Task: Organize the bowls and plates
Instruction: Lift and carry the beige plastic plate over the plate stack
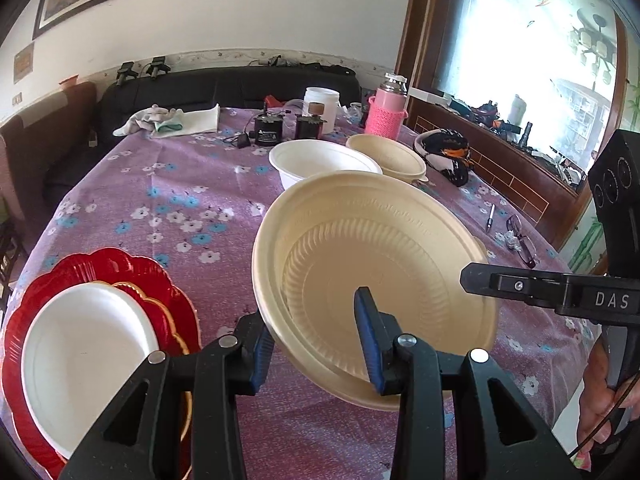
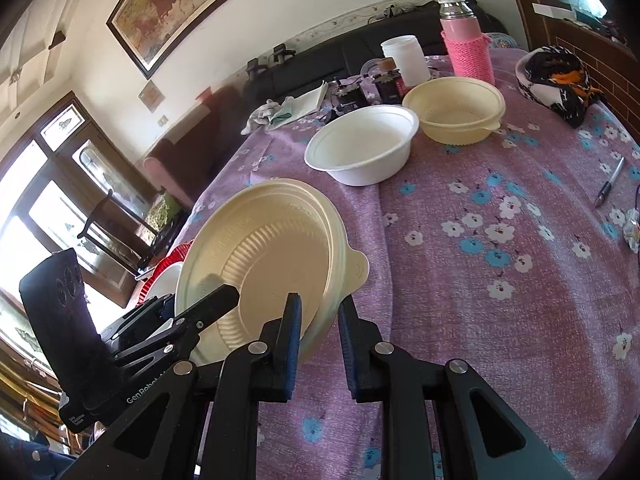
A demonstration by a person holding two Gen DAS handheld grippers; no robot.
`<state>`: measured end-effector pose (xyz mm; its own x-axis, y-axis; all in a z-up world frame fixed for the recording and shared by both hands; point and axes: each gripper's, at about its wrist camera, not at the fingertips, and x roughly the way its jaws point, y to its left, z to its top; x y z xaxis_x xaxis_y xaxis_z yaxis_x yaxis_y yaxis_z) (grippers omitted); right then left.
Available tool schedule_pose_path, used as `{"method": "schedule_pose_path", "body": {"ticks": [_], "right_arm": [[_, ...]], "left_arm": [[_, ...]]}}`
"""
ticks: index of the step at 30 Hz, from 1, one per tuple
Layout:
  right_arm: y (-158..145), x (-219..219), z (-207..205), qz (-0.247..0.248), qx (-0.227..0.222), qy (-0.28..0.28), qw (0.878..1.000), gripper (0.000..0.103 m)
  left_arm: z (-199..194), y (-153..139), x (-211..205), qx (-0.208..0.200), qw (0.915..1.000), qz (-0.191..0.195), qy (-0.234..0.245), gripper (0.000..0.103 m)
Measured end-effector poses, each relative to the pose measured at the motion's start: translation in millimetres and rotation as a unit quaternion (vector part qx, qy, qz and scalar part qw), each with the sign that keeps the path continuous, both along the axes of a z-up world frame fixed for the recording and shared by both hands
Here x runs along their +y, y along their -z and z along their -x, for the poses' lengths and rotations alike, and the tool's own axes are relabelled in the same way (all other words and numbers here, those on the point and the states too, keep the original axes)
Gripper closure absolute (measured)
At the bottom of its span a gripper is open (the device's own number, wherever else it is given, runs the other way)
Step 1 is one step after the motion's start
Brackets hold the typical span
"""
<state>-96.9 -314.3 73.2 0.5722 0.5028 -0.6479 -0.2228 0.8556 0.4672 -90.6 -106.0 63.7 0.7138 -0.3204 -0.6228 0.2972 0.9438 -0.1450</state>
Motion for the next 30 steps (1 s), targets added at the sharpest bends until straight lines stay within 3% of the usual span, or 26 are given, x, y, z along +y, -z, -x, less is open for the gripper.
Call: {"method": "schedule_pose_path", "body": {"ticks": [12, 30], "right_arm": [[-11.0, 24.2, -3.2, 0.015, -0.01, -0.016, 1.0, 0.082], [-24.2, 72.1, -8.8, 0.032, -0.024, -0.056, 0.998, 0.082]], "left_arm": [[11.4, -10.8, 20.4, -0.037, 0.9989, -0.006, -0.028, 0.067], [24.8, -16.4, 64.5, -0.048, 0.9963, 0.013, -0.071, 0.063]]}}
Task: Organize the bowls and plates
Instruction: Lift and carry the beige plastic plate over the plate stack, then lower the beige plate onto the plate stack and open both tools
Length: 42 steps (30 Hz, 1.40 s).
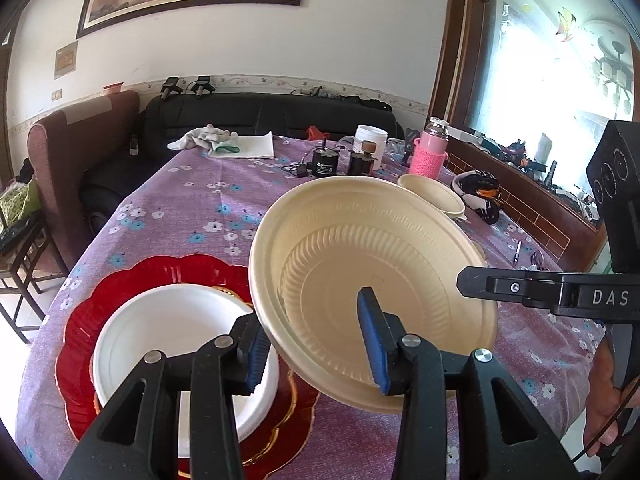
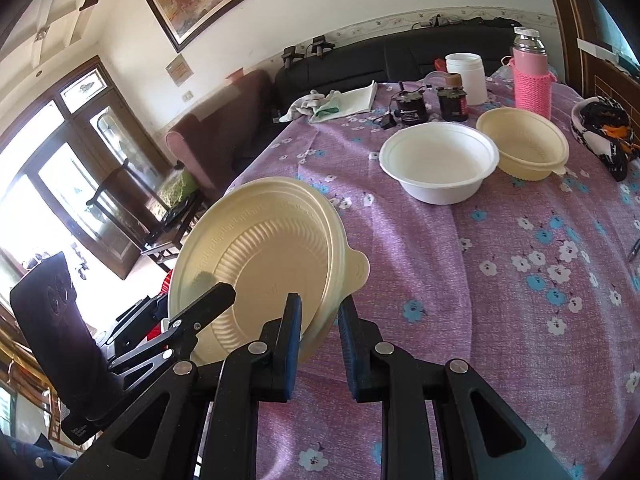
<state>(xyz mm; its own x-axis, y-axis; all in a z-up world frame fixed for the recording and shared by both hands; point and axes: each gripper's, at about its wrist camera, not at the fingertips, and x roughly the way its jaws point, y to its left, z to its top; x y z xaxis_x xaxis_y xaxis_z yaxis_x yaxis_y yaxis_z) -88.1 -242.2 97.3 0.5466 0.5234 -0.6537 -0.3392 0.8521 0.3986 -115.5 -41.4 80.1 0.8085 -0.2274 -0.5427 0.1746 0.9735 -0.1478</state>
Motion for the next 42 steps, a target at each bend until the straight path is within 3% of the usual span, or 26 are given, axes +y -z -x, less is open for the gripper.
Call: {"method": "schedule_pose_path", "body": {"ticks": [8, 21, 31, 42], "right_arm": [[-2.6, 25.1, -6.2, -0.006, 0.007, -0.025, 1.0, 0.082], [6.0, 105.8, -16.2, 0.001, 0.032, -0.097, 0.995, 0.08], [24.0, 124.8, -19.5, 0.0, 0.07, -0.113, 0.991, 0.08], [32.2, 127.6, -19.4, 0.005, 0.082, -0.119, 0.989, 0.08]], "left_arm": [[3.4, 0.2, 30.7, 0.004, 0.9996, 0.012, -0.024, 0.063], [13.9, 9.5, 97.5, 0.027, 0.9936, 0.012, -0.109, 0.058], [11.0, 25.2, 107.5, 0.059, 0.9911, 0.01, -0.119, 0.058], [10.1, 28.2, 108.9, 0.063, 0.9903, 0.008, -0.123, 0.058]]}}
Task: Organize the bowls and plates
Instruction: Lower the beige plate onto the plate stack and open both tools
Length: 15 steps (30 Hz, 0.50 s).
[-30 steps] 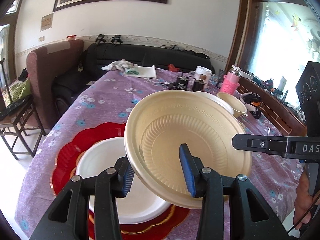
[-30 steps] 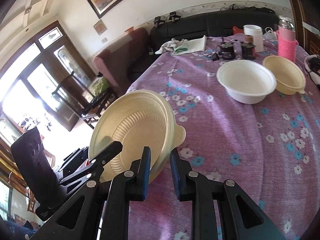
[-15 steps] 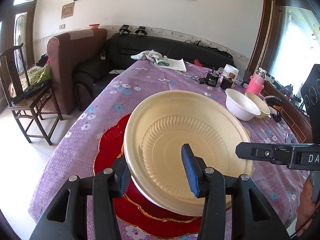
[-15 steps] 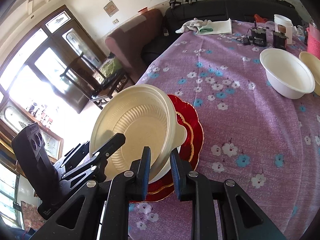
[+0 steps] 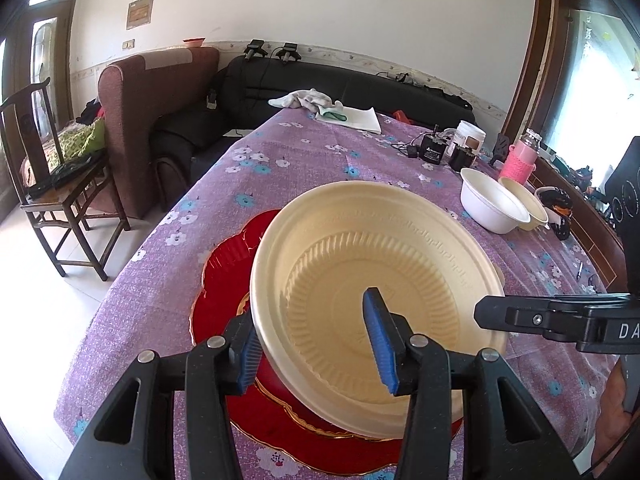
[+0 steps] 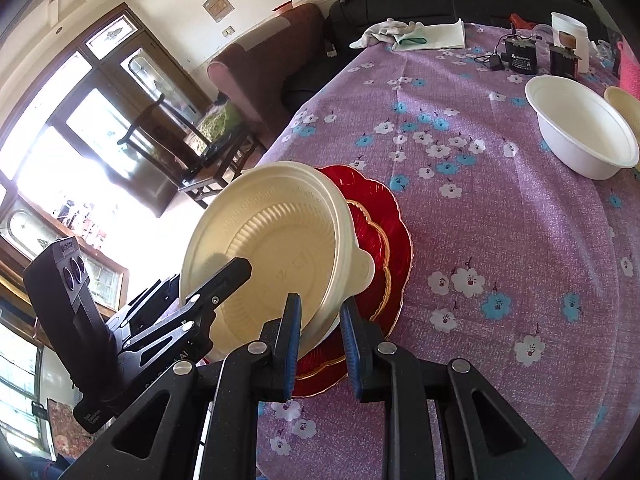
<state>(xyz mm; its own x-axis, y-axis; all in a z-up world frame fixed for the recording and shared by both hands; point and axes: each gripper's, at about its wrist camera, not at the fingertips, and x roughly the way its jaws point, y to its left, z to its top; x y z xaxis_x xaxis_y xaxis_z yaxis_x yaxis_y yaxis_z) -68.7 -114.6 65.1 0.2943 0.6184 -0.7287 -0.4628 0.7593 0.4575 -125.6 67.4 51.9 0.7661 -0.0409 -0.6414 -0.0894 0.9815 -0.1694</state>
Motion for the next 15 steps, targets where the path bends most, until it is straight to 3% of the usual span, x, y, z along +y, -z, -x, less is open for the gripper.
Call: {"method": "schedule_pose_path", "body": {"ticks": [15], "right_arm": [[-3.2, -5.9, 6.8, -0.003, -0.005, -0.008, 1.0, 0.071]], "left_arm": [[3.8, -4.5, 0.5, -0.002, 0.9999, -0.003, -0.011, 0.055]]}}
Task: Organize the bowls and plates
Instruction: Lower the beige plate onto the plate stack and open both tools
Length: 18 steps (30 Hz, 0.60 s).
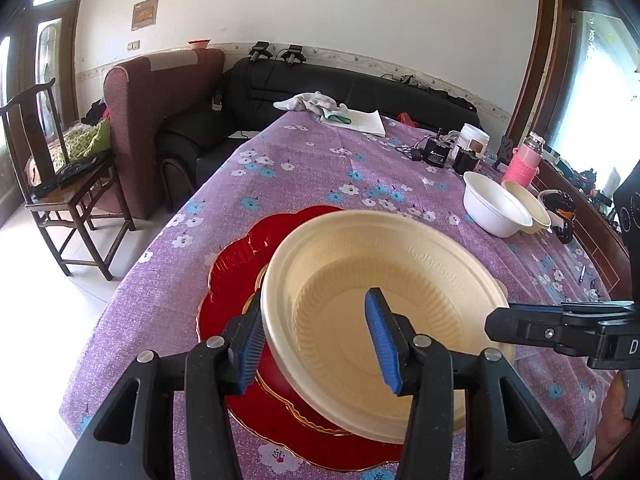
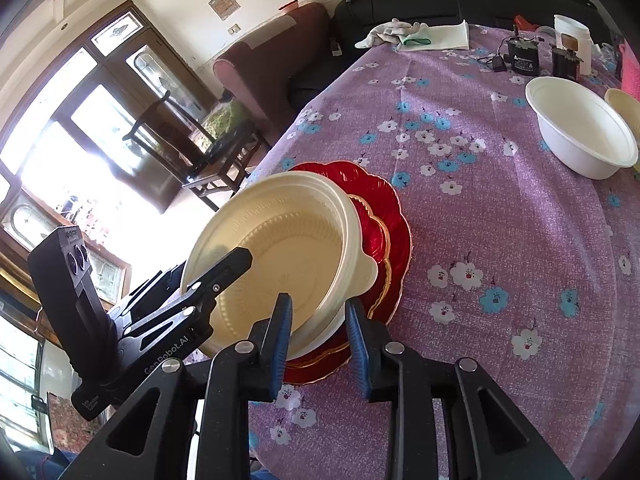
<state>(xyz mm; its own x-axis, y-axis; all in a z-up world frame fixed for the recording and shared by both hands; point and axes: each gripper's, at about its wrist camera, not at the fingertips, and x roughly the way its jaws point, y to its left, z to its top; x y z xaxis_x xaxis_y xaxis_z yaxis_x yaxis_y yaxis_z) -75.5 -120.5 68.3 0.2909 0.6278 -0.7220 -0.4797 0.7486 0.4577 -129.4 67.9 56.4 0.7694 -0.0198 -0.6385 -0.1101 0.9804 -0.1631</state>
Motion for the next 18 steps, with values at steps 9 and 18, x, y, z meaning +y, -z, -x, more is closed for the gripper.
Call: {"method": "schedule_pose_path", "body": {"ticks": [9, 18], "right_arm": [[-4.4, -17.7, 5.4, -0.004, -0.016, 0.007, 1.0, 0.068], [-14.5, -55.7, 7.4, 0.055, -0.092, 0.07, 0.992, 0.065]], "left_arm": [[6.2, -10.9, 1.0, -0.012, 0.9996, -0.015, -0.018, 0.049], [14.4, -31.5, -2.9, -0.037, 0.9981, -0.033, -0.035, 0.044]]}}
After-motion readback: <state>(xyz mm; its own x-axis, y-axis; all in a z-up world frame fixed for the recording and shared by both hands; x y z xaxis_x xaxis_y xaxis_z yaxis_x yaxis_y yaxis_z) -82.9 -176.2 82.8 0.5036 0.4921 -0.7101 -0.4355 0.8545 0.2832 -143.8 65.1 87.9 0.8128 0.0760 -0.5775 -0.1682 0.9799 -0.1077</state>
